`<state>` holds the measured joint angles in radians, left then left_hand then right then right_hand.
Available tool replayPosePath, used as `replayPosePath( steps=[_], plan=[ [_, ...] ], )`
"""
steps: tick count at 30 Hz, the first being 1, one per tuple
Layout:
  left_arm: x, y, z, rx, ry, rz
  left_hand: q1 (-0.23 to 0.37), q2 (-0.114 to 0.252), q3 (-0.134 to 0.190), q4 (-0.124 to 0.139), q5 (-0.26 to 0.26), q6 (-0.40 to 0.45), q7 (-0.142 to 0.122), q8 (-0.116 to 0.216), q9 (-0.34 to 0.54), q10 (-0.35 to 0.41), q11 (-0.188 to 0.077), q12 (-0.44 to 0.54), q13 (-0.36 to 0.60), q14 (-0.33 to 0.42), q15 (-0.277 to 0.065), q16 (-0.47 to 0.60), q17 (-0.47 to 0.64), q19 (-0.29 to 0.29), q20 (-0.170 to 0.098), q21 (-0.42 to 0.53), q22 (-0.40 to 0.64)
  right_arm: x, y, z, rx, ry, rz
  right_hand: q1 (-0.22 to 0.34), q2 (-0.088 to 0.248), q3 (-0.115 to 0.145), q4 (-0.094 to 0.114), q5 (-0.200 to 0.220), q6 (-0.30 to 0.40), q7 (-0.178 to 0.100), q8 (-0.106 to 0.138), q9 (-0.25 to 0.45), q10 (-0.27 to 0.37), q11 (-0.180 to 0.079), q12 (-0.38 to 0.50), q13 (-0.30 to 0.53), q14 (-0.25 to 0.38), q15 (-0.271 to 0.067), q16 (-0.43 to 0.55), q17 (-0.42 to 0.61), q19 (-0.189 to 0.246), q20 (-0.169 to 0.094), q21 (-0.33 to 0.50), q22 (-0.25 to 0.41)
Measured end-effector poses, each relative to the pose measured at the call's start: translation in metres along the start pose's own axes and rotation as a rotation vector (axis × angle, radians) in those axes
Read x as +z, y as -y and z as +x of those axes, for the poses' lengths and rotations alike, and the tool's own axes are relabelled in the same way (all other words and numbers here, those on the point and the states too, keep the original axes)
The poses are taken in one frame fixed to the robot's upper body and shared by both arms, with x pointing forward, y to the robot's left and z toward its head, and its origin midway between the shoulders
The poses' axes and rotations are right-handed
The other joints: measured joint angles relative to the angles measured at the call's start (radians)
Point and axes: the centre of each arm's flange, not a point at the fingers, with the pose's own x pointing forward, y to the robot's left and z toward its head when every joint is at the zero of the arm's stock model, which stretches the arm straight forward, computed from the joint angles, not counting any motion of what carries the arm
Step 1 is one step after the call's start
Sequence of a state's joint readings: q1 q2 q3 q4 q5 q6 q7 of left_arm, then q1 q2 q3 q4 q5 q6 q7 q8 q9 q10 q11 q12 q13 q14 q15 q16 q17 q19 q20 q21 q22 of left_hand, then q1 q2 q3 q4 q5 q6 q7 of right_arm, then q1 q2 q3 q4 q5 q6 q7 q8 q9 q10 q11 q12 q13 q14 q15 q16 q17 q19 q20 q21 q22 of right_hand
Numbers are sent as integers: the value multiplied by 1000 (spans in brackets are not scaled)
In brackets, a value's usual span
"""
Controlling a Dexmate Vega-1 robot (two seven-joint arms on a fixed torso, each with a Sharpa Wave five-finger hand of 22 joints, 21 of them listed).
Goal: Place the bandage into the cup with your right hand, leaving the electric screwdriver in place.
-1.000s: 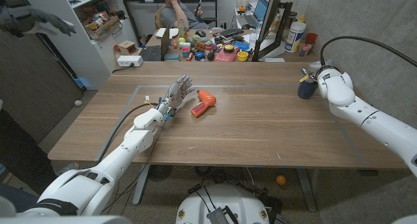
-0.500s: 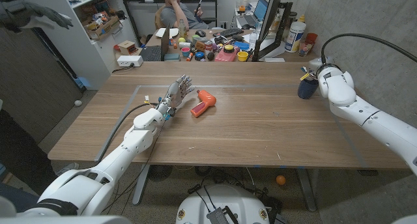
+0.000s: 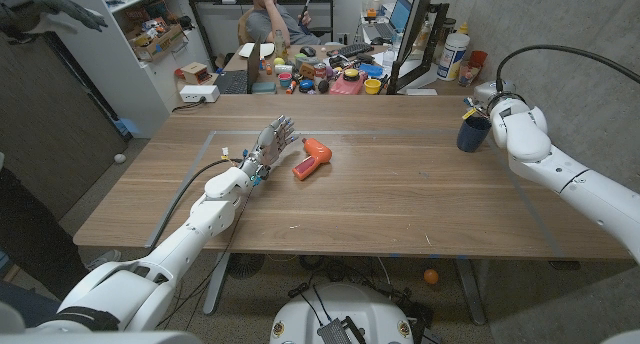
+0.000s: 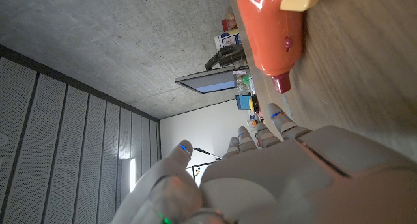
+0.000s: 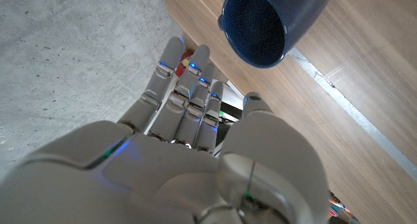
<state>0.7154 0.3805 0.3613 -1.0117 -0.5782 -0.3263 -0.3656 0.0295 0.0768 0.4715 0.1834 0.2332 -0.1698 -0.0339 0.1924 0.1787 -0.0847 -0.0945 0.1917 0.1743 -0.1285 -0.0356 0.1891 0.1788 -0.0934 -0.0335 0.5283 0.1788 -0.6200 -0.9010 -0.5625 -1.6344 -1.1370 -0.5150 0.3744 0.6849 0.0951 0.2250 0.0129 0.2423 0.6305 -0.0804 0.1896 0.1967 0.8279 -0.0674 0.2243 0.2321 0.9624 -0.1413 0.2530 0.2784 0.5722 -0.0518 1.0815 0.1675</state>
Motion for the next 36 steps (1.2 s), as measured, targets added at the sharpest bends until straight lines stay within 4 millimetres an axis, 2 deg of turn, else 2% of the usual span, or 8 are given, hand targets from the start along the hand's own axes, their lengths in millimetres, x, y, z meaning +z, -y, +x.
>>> replayPosePath(
  steps=[6, 8, 20, 25, 30, 33, 34, 36],
  plan=[
    [0, 0, -1, 0, 1, 0, 0, 0, 0, 0, 0, 0, 0, 0, 0, 0, 0, 0, 0, 0, 0, 0, 0, 0, 0, 0, 0, -2, 5, -1, -12, 0, 9, 0, 0, 0, 0, 0, 0, 0, 0, -2, -7, 7, -8, -5, 0, 0, -10, -5, 0, 0, -5, 0],
    [0, 0, -1, 0, 1, 0, 0, 0, 0, 0, 0, 0, 0, 0, 0, 0, 0, 0, 0, 0, 0, 0, 0, 0, 0, 0, 0, -3, 6, -2, -15, -1, 12, 0, 0, 0, 8, 0, 0, 0, 0, -2, -9, 9, -8, -5, 0, 0, -10, -8, 0, 0, -8, 0],
    [1, -1, -1, 0, 2, 1, 0, 0, 0, 0, 0, 0, 0, 0, 0, 0, 0, 0, 0, 0, 0, 0, 0, 0, 0, 0, 0, -10, 13, -4, -33, -11, 60, -17, 4, -4, 18, -8, 0, 0, 0, -1, -14, 14, -8, -13, -7, 4, -17, -14, 0, 0, -22, 0],
    [1, -1, -2, -2, 3, 2, 0, 0, 0, 0, 0, 0, 0, 0, 0, 0, 0, 0, 0, 0, 0, 0, 0, 0, 0, -7, 0, -20, 21, -7, -52, -25, 96, -24, 11, -8, 22, -8, -4, 4, 0, -1, -26, 16, -8, -14, -10, 3, -23, -19, 0, 0, -27, 0],
    [1, -1, -3, -3, 3, 4, 0, 0, 0, 0, 0, 0, 0, 0, 0, 0, 0, 0, 0, 0, 0, 0, 0, 4, -4, -7, 0, -22, 20, -7, -51, -31, 120, -24, 11, -8, 22, -8, -6, 6, 0, -1, -26, 16, -8, -18, -14, 7, -25, -19, 0, 0, -32, 0],
    [2, -1, -4, -3, 4, 5, 0, 0, 0, 0, 0, 0, 0, 0, 0, 0, 0, 0, 0, 0, 0, 0, 0, 4, -4, -7, 0, -23, 20, -7, -52, -35, 137, -25, 12, -7, 29, -8, -6, 6, 0, -1, -27, 16, -8, -18, -14, 7, -25, -23, 0, 0, -38, 0],
    [1, -1, -4, -2, 3, 3, 0, 0, 0, 0, 0, 0, 0, 0, 0, 0, 0, 0, 0, 0, 0, 0, 0, 4, -4, -7, 0, -29, 28, -12, -74, -39, 144, -29, 16, -8, 30, -8, -6, 6, 0, -1, -29, 18, -8, -18, -14, 7, -25, -23, 0, 0, -39, 0],
    [1, -2, -5, -1, 2, 4, 0, 0, 0, 0, 0, 0, 0, 0, 0, 0, 0, 0, 0, 0, 0, 0, 0, 4, -4, -7, 0, -31, 29, -12, -79, -41, 154, -29, 16, -8, 30, -13, -6, 6, 0, -1, -32, 21, -8, -18, -14, 7, -25, -23, 0, 0, -39, 0]
  ],
)
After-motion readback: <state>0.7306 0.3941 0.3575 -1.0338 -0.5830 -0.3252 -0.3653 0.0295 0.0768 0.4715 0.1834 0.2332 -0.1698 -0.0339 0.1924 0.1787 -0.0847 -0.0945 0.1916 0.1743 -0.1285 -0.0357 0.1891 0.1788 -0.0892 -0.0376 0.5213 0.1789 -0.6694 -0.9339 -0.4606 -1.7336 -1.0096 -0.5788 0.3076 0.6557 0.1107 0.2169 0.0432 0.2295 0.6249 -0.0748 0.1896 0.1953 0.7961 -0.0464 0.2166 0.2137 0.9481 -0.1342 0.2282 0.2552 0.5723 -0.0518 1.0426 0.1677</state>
